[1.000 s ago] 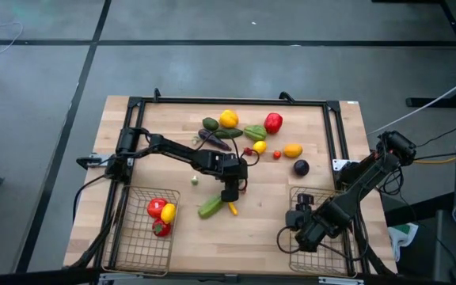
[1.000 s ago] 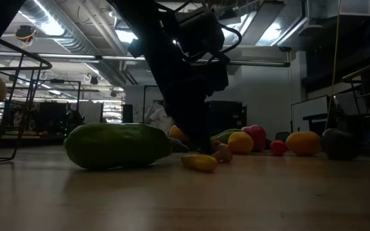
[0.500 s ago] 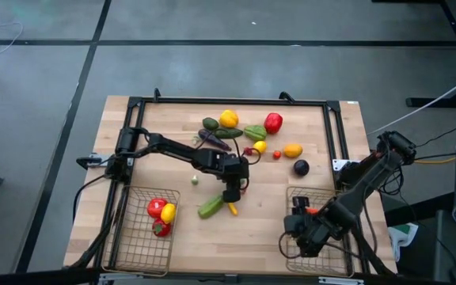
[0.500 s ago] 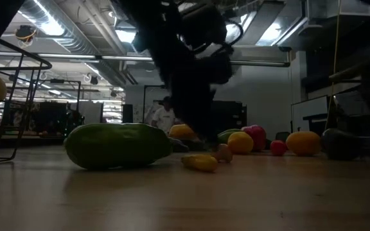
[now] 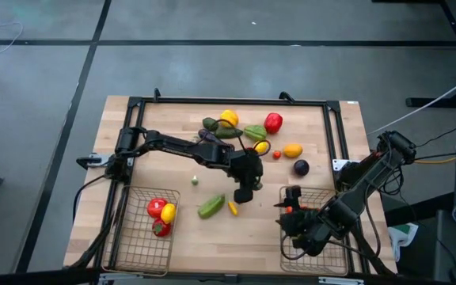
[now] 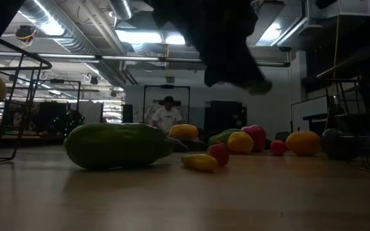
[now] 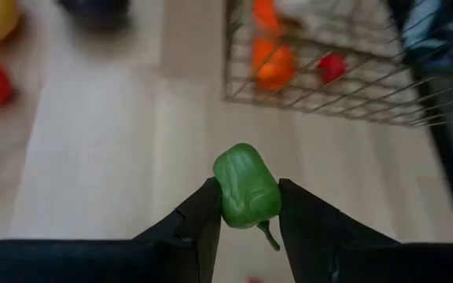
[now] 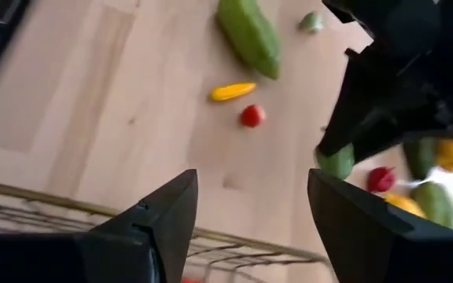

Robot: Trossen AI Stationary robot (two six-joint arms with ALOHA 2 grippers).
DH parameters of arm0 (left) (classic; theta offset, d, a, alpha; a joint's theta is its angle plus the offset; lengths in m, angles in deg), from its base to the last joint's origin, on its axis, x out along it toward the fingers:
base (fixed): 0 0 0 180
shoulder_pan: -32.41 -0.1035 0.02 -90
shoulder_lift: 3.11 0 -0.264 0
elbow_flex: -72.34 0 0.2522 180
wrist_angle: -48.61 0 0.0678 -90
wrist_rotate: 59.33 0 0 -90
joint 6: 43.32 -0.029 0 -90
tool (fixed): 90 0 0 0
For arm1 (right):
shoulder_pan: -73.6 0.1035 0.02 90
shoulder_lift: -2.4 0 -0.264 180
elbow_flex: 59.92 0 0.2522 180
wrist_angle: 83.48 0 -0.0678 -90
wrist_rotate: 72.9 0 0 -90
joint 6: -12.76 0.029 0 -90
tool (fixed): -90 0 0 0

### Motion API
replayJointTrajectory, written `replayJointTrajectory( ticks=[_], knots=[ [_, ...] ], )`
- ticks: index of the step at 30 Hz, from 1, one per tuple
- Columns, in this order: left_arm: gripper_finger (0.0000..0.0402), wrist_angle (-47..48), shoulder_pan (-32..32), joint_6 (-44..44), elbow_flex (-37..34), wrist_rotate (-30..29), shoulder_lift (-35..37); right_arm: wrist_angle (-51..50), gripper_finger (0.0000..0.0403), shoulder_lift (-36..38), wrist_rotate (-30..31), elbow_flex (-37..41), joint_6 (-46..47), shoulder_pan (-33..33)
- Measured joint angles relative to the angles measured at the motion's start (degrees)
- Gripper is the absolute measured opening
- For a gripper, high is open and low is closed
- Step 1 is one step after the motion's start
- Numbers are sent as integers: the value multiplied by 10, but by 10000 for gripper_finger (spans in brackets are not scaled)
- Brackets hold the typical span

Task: Sort produce into baskets
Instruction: Put the small green chilli pepper into the right wire basket

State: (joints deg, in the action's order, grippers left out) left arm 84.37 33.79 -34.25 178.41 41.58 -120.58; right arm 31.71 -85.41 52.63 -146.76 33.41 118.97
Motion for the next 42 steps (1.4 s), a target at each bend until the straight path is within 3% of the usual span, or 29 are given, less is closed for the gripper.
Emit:
replayJointTrajectory(
  ticks=[5,13,20,35,42],
  knots=[
    [116,0,0,0,38,72,0,0,239,0,49,0,-47,0],
    [116,-9,3,13,80,171,0,5,239,0,78,0,-64,0],
    [116,-52,14,46,81,196,0,20,239,0,128,0,-94,0],
    [116,-99,37,87,81,202,0,107,237,0,132,0,-174,0],
    [116,-103,40,90,81,202,0,110,185,0,129,0,-186,0]
  ],
)
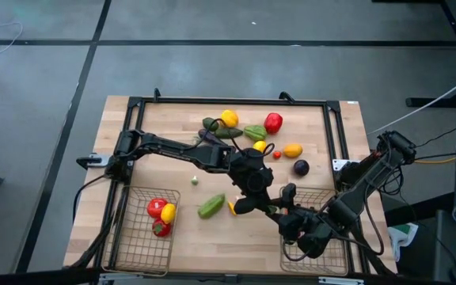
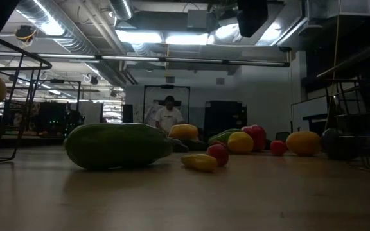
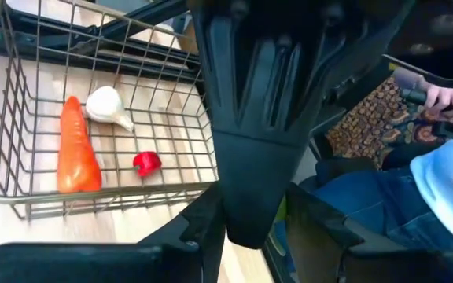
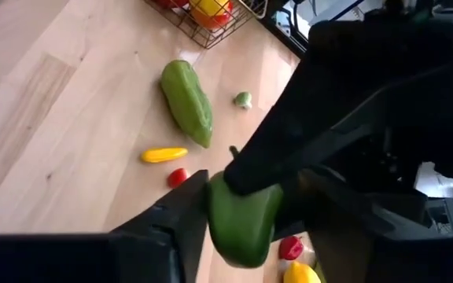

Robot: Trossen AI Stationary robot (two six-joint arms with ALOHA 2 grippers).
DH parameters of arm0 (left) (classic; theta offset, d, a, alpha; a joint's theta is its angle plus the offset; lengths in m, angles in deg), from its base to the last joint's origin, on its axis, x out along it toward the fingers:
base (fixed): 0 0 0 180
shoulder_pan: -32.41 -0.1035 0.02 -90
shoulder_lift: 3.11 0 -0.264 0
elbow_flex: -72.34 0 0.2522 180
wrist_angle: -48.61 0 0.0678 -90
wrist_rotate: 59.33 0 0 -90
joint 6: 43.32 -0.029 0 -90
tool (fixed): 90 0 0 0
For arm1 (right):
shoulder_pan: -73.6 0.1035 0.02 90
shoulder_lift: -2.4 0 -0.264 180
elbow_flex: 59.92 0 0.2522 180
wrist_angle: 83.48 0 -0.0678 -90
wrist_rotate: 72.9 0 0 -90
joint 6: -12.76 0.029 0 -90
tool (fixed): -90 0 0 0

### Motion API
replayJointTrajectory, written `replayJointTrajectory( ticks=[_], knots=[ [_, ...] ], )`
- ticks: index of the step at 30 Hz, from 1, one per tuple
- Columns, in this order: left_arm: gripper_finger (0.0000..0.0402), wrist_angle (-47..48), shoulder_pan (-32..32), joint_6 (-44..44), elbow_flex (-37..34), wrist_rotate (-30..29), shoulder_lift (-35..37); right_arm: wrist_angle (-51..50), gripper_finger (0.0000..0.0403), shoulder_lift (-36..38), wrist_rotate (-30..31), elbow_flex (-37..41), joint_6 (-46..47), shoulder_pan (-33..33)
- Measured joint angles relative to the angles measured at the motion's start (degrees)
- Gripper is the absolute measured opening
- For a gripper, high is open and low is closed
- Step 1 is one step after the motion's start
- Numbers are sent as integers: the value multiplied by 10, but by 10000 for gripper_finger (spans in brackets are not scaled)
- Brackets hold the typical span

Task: Sort produce into baskets
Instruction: Put the small green chilli pepper into the right wire basket

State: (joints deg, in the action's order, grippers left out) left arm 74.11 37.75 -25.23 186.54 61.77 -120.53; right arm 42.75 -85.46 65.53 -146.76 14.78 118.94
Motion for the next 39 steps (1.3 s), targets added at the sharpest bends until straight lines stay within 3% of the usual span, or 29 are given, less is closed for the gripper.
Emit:
replayJointTrajectory(
  ticks=[7,14,22,28,39],
  knots=[
    [116,-10,0,4,0,2,0,0,124,0,-1,0,-1,0],
    [119,-8,6,-6,0,0,0,4,112,0,-16,0,-1,0],
    [186,-3,10,-9,0,1,0,15,115,0,-37,0,1,0],
    [219,34,5,-19,0,1,0,9,116,0,-113,0,49,0],
    [221,127,-17,-67,-1,-2,0,-94,117,0,-298,0,219,0]
  ],
)
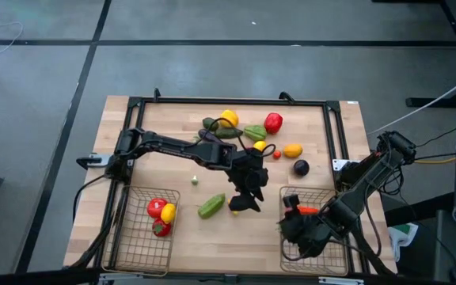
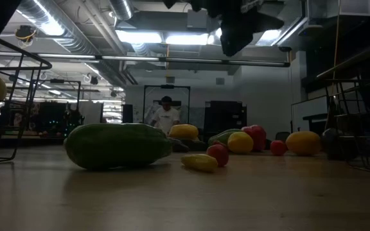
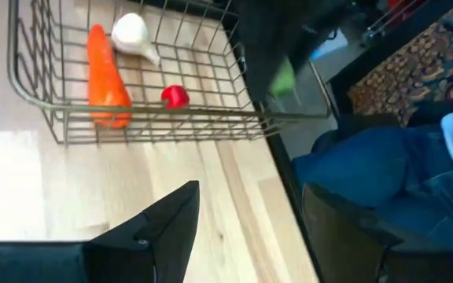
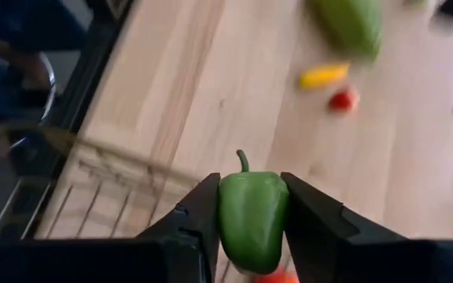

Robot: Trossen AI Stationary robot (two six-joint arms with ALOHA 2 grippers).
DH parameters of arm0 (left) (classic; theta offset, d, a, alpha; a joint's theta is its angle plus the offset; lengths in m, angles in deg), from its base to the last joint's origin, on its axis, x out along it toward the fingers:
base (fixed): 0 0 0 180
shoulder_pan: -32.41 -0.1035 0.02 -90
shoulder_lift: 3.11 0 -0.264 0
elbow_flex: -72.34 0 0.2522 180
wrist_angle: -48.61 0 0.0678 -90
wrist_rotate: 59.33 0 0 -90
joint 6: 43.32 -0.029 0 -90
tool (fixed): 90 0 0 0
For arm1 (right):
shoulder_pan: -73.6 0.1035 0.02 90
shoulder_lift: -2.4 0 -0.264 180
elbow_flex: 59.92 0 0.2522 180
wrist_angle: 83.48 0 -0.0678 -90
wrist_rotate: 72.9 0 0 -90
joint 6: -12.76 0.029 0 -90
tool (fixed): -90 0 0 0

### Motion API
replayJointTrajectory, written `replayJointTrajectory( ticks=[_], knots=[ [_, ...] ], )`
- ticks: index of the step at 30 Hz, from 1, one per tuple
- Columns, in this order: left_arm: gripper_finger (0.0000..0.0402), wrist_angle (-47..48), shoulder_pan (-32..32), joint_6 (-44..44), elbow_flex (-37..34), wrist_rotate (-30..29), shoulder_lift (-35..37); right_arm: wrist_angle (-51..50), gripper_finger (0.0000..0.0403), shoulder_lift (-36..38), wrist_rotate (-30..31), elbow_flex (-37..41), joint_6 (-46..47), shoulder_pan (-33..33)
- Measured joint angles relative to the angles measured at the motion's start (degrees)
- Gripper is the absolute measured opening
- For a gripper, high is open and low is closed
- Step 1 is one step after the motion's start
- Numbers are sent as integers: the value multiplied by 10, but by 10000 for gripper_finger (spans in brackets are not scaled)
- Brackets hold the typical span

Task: Sort produce into baskets
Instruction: Put the small green chilli pepper into the right wire basket

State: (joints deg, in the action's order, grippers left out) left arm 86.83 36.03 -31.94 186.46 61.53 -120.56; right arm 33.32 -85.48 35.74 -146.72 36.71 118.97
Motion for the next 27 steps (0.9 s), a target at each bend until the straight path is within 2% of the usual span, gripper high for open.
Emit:
replayJointTrajectory(
  ticks=[6,12,17,27],
  knots=[
    [221,17,0,-19,0,0,0,-89,117,0,-60,0,88,0],
    [221,36,0,-37,0,0,0,-187,117,-8,-63,2,136,0],
    [221,63,0,-65,0,-5,0,-176,117,-11,-63,36,138,0],
    [221,147,1,-104,-2,-86,0,-162,119,-12,-63,92,140,0]
  ],
)
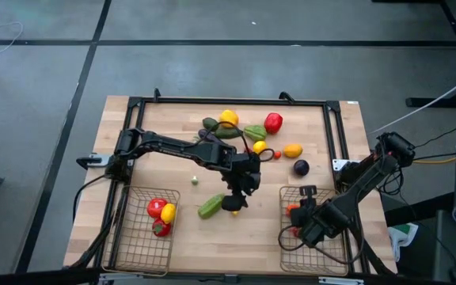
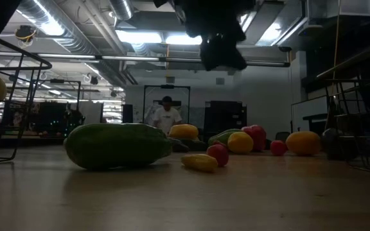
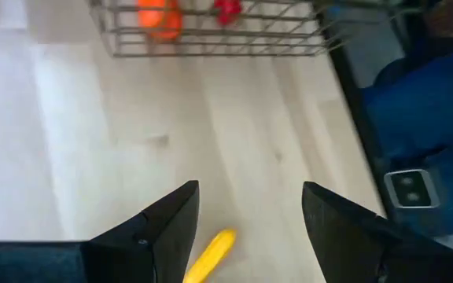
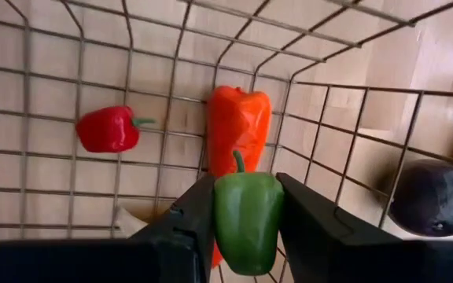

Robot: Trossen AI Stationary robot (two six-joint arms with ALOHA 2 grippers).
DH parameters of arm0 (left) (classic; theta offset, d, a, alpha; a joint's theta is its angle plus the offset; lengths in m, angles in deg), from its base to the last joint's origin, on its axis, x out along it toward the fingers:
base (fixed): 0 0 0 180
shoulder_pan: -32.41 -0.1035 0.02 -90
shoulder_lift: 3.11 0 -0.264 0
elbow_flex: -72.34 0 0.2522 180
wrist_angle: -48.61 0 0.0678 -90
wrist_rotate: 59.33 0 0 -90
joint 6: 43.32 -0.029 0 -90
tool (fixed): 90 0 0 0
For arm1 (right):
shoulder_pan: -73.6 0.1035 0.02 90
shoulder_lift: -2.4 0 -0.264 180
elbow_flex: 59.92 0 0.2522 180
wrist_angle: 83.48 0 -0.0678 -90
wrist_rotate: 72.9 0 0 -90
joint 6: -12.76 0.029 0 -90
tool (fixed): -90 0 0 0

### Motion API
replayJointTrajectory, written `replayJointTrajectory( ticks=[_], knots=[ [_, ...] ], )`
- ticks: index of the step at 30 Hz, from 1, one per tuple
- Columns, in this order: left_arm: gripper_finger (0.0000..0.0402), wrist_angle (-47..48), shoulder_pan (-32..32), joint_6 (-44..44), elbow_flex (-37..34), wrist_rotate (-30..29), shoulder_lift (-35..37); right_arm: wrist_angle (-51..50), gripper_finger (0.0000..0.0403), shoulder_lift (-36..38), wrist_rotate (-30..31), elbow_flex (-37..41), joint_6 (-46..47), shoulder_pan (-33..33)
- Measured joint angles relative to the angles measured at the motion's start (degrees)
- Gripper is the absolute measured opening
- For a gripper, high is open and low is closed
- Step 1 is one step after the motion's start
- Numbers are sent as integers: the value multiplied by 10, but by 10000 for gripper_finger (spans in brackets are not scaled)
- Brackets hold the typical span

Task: Sort produce into baskets
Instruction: Put the small green chilli pepper into the right wire basket, then put the orange mushroom into the right wire basket

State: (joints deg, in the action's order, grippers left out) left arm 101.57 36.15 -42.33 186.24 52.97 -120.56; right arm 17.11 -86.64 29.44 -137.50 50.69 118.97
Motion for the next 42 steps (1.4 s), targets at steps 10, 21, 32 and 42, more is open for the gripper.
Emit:
replayJointTrajectory(
  ticks=[10,21,32,42],
  knots=[
    [221,5,0,4,-78,-85,-1,1,186,0,0,2,26,0],
    [221,-87,23,5,-157,-123,-1,2,229,0,0,2,26,0],
    [221,-137,53,-10,-164,-227,-7,32,230,0,1,2,25,0],
    [221,-159,61,7,-163,-228,-45,41,230,0,2,2,25,0]
  ],
)
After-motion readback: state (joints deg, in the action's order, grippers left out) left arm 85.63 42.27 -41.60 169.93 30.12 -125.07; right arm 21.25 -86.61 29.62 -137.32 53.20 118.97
